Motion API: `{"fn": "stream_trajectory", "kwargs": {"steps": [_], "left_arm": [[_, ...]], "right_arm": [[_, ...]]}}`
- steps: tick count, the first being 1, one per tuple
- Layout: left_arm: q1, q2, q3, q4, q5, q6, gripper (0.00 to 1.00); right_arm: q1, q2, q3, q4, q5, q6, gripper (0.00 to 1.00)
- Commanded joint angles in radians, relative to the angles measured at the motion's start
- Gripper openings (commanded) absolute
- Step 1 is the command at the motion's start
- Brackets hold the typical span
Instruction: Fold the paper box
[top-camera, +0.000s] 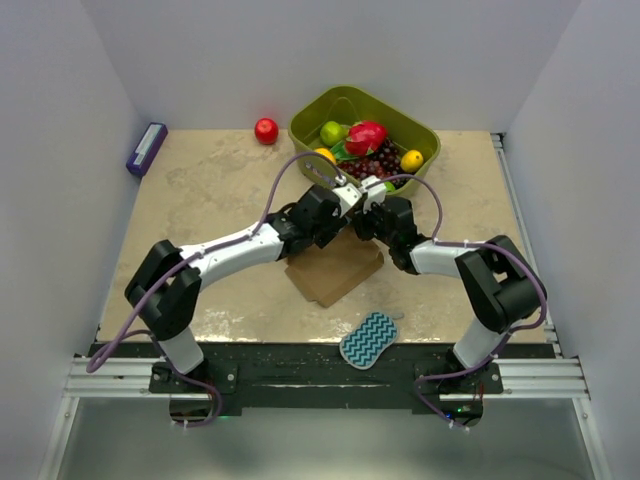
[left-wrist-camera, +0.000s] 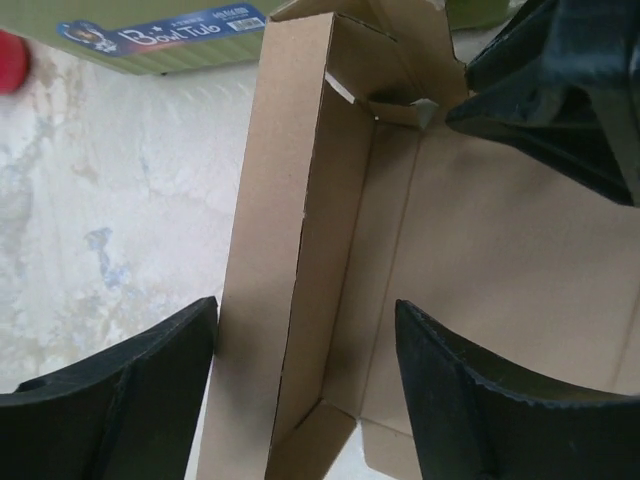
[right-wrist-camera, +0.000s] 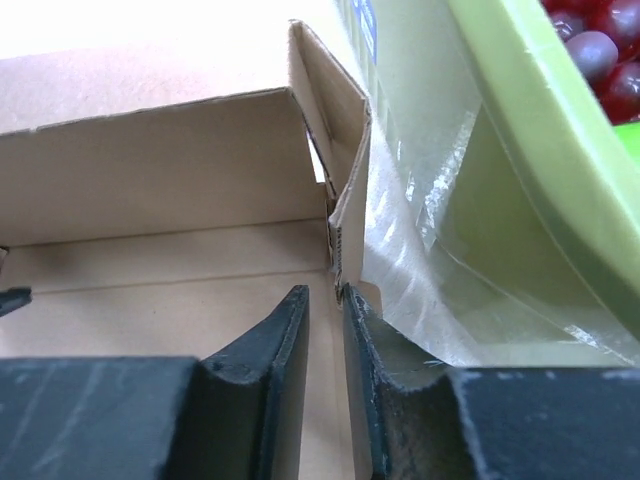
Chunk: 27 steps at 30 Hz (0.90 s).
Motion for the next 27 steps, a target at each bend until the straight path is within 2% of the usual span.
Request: {"fn": "stream_trajectory", "kwargs": {"steps": [1,3,7,10,12,13,17,21,27], "left_arm": [[-0.023,-0.026,-0.074,0.137,-0.160,0.086,0.68],[-0.040,-0.052,-0.110,0.179,-0.162,0.124,0.64],[-0.065,-0.074,-0.191,0.271,-0.165,0.179,0.45],[-0.071,-0.069,-0.205,0.273,-0.185,0.193,0.37],[-0.072,-0.082,-0.210,0.267,-0.162,0.198,0.35],[-0.072,-0.089,-0.225,0.265,-0.121,0.201,0.33],[-0.072,-0.166,-0.282,0.257,0.054,0.228,0.29],[-0.072,-0.268,-0.314,0.210,0.158,0.234,0.25],[-0.039,-0.301,-0.311,0.130,0.338,0.202,0.23]], "right_arm": [[0.000,-0.062,0.013,0.011,0.034,0.056,0.23],[0.000,-0.079,0.007,-0.002,0.030,0.073,0.23],[0.000,-0.116,0.005,-0.061,0.040,0.117,0.23],[0.000,-0.177,0.000,-0.143,0.068,0.151,0.32],[0.001,-0.223,-0.016,-0.202,0.083,0.168,0.40],[0.000,-0.287,-0.026,-0.219,0.085,0.174,0.48],[0.000,-0.464,-0.067,-0.354,0.158,0.261,0.59],[-0.002,-0.575,-0.076,-0.546,0.247,0.323,0.60],[-0.002,-0.598,-0.144,-0.586,0.324,0.351,0.58]]}}
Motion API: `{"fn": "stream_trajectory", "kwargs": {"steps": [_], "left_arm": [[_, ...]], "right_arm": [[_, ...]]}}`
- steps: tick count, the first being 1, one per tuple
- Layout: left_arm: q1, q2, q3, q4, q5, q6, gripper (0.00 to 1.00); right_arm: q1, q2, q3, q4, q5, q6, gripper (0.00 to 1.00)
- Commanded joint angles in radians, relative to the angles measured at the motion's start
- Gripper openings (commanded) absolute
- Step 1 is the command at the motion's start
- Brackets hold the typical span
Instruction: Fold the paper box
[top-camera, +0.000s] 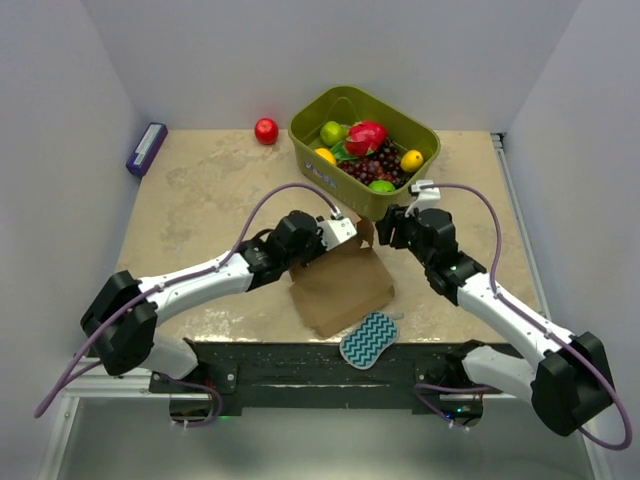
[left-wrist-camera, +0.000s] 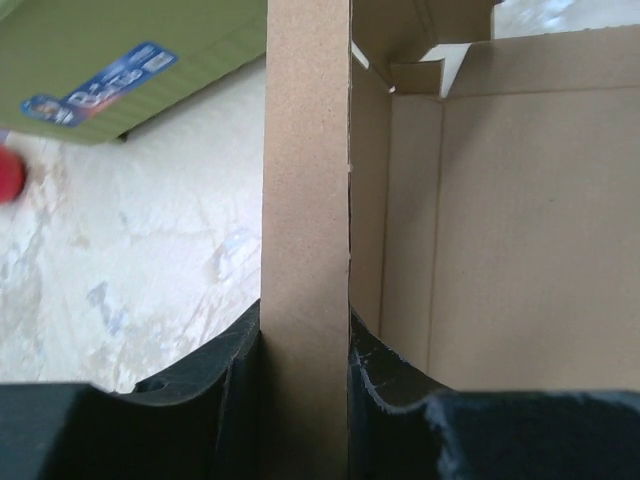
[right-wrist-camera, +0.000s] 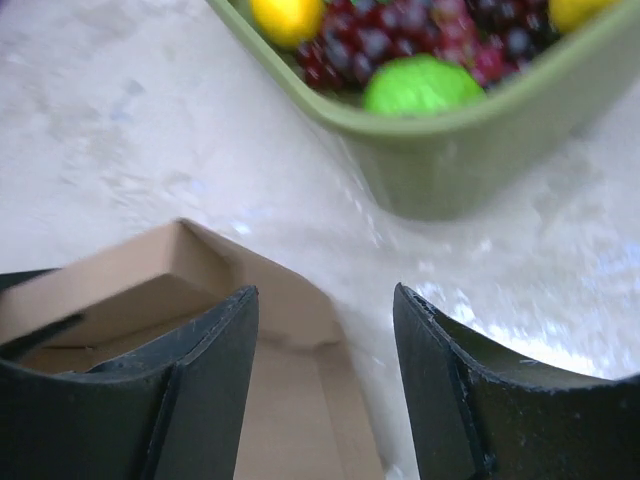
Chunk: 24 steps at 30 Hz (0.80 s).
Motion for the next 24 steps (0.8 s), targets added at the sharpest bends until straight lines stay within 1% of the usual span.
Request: {"fn": "stream_trajectory", "kwargs": {"steps": [1,5,7,8,15,24], "left_arm": [[0.030,-0.029,0.005,-0.059,0.190,-0.021,0.23],[0.055,-0.015,0.018,-0.125,0.253,-0.035,0.23],[0.064,-0.017,0.012,-0.146,0.287,-0.041,0.23],[0.067,-0.018,0.011,-0.152,0.293,-0.043,0.23],[0.070,0.012,0.020,-0.197,0.238,-0.011,0.23],[0.059,0.038,0.011,-0.206,0.160,0.009,0.23]], "right_arm": [[-0.001,0.024,-0.048,-0.116,0.073,0.053,0.57],[-0.001,0.044,-0.053,-0.113,0.030,0.064,0.56],[-0.001,0.065,-0.053,-0.081,-0.022,0.044,0.56],[-0.001,0.073,-0.056,-0.061,-0.074,0.021,0.56],[-0.001,0.131,-0.076,0.018,-0.248,-0.016,0.53],[-0.001,0.208,-0.110,0.137,-0.372,-0.030,0.50]]}}
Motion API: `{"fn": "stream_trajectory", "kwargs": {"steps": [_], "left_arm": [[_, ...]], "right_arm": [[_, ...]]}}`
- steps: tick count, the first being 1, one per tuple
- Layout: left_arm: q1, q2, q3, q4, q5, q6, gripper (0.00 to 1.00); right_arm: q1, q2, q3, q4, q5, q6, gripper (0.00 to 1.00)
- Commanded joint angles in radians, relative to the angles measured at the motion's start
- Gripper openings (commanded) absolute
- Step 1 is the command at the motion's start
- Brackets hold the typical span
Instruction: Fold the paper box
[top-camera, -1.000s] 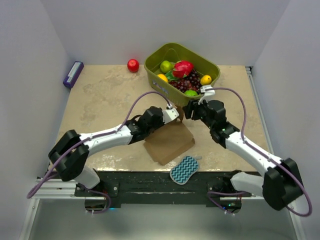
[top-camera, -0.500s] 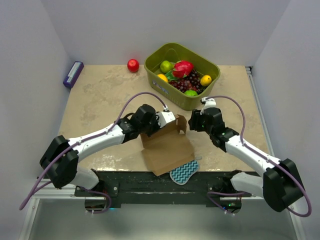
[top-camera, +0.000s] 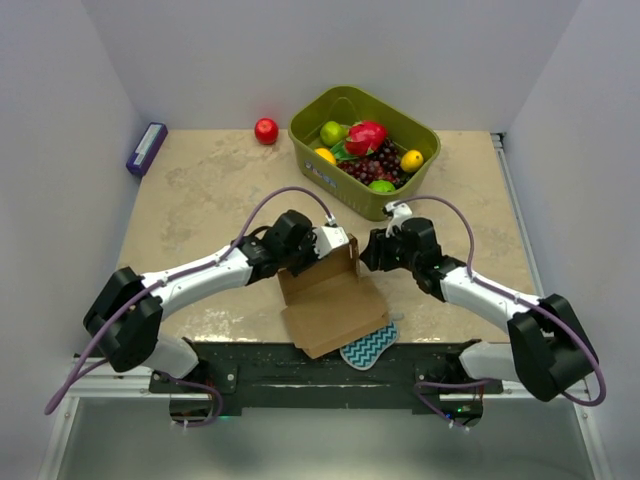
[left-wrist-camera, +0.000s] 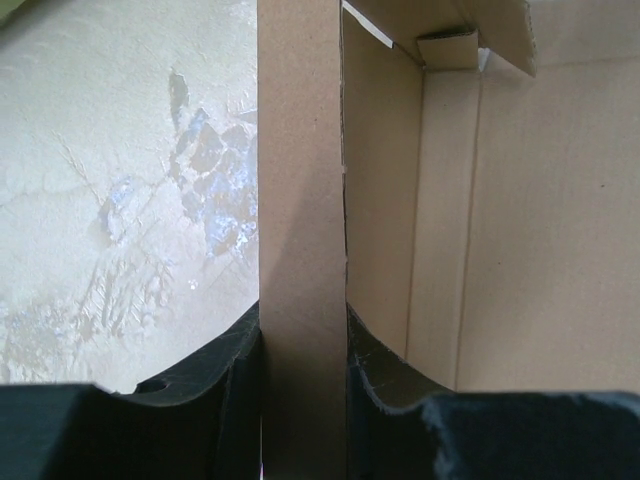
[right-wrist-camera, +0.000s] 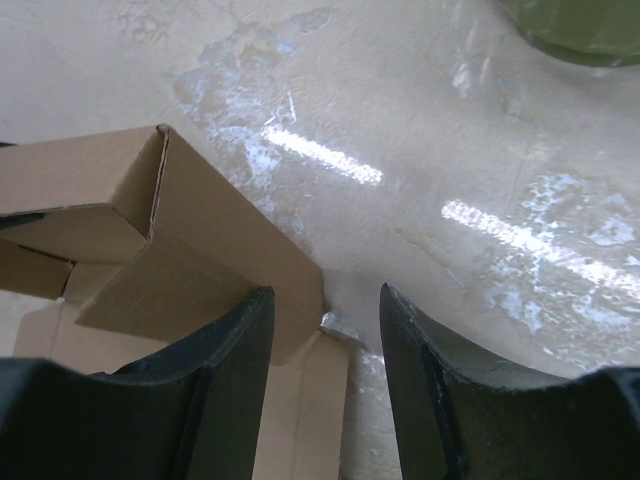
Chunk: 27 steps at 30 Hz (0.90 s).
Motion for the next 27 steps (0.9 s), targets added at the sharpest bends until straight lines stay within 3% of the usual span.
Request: {"fn": "stream_trajectory", "kwargs": {"steps": [1,18,27], "left_arm": [[-0.018,0.022,0.009,-0.017,-0.063,0.030,0.23],[-0.055,0.016,-0.009,-0.011,-0.101,0.046,0.19],[-0.072,0.014,-0.017,-0.009,-0.095,0.055,0.18]], "right_arm": [[-0.001,0.019,-0.017,0.106,-0.093,-0.019,0.50],[-0.001,0.017,-0.101,0.328,-0.197,-0.046,0.52],[-0.001,0.071,-0.092,0.413,-0.153,-0.077,0.52]]}}
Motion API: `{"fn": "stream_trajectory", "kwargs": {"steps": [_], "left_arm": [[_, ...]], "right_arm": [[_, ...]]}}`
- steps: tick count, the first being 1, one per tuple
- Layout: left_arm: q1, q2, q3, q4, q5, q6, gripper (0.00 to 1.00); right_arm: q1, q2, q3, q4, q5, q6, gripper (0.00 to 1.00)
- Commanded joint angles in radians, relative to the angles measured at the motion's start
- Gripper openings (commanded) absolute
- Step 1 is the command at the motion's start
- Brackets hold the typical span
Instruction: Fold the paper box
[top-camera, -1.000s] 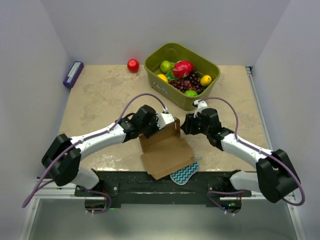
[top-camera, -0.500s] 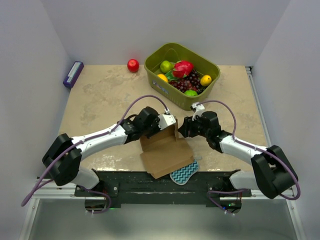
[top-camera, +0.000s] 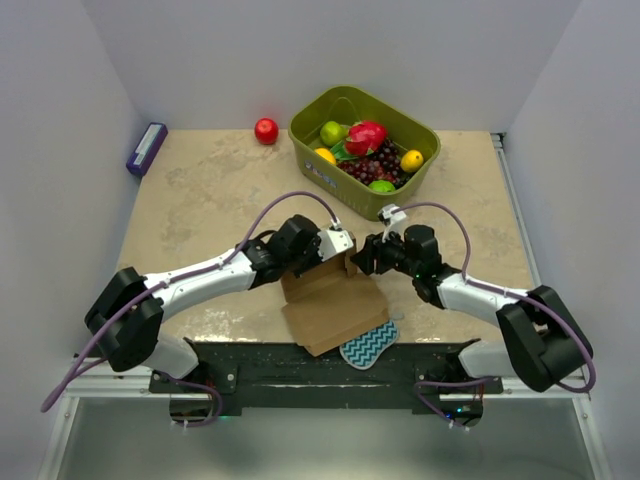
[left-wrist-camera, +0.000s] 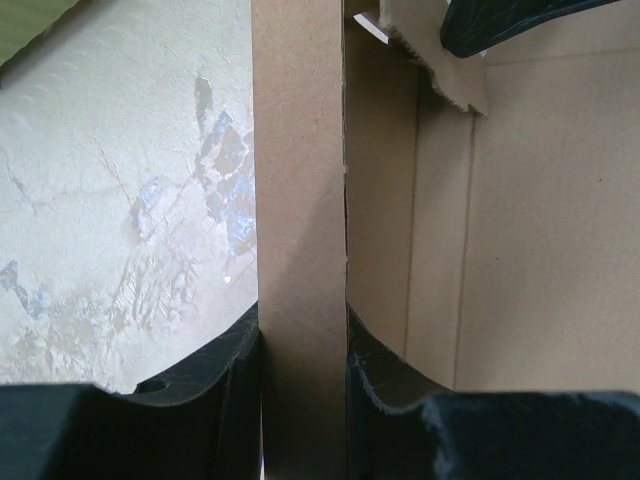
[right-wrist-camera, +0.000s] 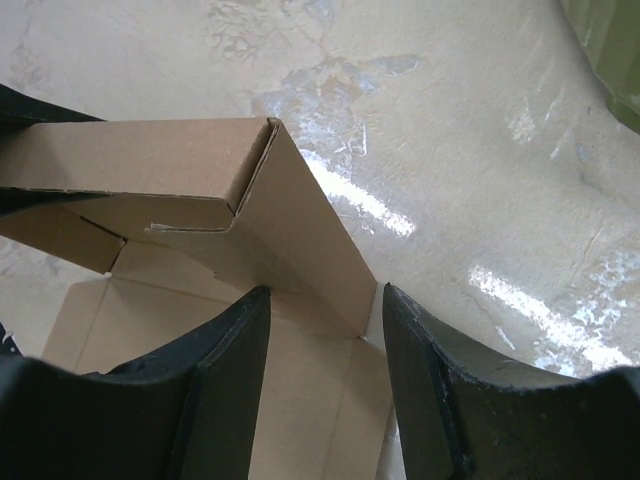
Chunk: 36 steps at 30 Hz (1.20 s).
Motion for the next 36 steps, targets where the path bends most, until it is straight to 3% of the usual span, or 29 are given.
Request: {"fn": "stream_trajectory", "kwargs": {"steps": [1,21,31,36], "left_arm": [[-0.020,0.012,-0.017,-0.029,0.007,0.036,0.18],[-0.031,0.013,-0.015,-0.030,0.027,0.037,0.17],[-0.031,0.018,-0.009,-0.024,0.023,0.022,0.13],[-0.031,0.013,-0.005,-0.024,0.040,0.008,0.13]], "right_arm": [[0.003,0.030,0.022,0.129,0.002,-0.044,0.52],[0.021,0.109,0.051,0.247,0.049,-0.116,0.35],[0.169,0.078,0.052,0.178,0.405,-0.159,0.11],[0.198,0.072,0.048,0.169,0.546,-0.143,0.09]]}}
